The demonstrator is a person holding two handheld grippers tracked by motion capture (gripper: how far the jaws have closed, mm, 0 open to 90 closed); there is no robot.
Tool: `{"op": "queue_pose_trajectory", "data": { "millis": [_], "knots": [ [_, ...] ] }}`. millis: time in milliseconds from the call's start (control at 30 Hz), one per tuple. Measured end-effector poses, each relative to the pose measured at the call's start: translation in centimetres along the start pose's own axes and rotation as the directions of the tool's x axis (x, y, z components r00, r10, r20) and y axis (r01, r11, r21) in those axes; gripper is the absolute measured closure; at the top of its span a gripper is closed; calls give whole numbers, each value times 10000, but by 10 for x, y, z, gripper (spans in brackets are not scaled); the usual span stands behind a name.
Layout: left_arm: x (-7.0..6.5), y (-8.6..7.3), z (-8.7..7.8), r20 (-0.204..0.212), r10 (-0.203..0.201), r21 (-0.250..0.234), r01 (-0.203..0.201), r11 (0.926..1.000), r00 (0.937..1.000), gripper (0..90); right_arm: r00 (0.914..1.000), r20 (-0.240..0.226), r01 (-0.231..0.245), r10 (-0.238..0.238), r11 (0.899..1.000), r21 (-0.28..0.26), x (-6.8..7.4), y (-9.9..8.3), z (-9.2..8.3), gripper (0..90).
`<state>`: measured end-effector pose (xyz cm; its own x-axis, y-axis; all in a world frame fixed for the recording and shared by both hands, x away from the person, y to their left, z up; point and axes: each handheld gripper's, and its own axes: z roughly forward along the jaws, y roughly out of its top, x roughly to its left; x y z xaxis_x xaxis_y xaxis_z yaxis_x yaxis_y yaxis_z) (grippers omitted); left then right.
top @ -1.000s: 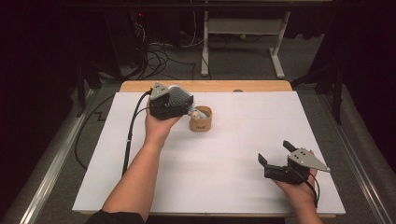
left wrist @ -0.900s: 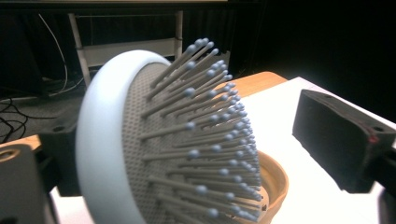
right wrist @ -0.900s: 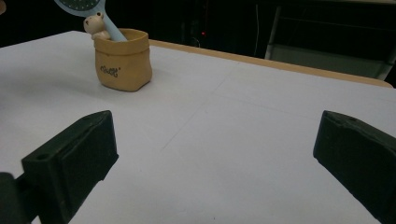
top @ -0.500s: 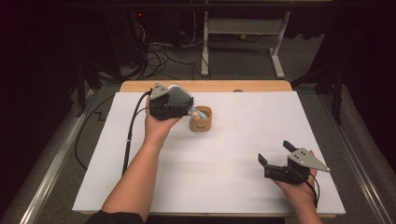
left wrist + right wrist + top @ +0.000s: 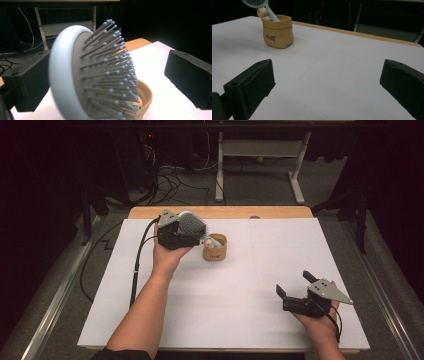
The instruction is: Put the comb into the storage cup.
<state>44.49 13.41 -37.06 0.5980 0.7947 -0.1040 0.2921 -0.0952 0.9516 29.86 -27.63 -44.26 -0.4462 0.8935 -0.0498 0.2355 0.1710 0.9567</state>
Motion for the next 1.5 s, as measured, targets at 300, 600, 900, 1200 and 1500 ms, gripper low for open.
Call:
{"op": "queue_pose_trajectory", "data": {
  "millis": [300, 600, 900, 1200, 1500],
  "knots": [
    [0, -7, -12, 84, 41, -45, -41, 10000, 10000, 0, 10000, 14, -4, 4, 10000, -4, 1, 0, -1, 1],
    [-1, -15, -20, 262, -1, -88, 3, 10000, 9997, 1, 10000, 20, 2, -2, 10000, -3, 1, 0, -1, 1],
    [5, -34, -33, 325, -52, -29, 52, 10000, 9995, 2, 10000, 1, 27, -27, 10000, -21, 2, 0, -1, 1],
    [8, -60, -45, 490, -158, 72, 155, 9999, 9987, 3, 10000, 7, 34, -34, 10000, -23, 3, 1, -1, 1],
    [0, -78, -61, 592, -131, 55, 128, 9999, 9982, 3, 10000, 15, 3, -3, 10000, -23, 3, 0, 0, 1]
  ]
}}
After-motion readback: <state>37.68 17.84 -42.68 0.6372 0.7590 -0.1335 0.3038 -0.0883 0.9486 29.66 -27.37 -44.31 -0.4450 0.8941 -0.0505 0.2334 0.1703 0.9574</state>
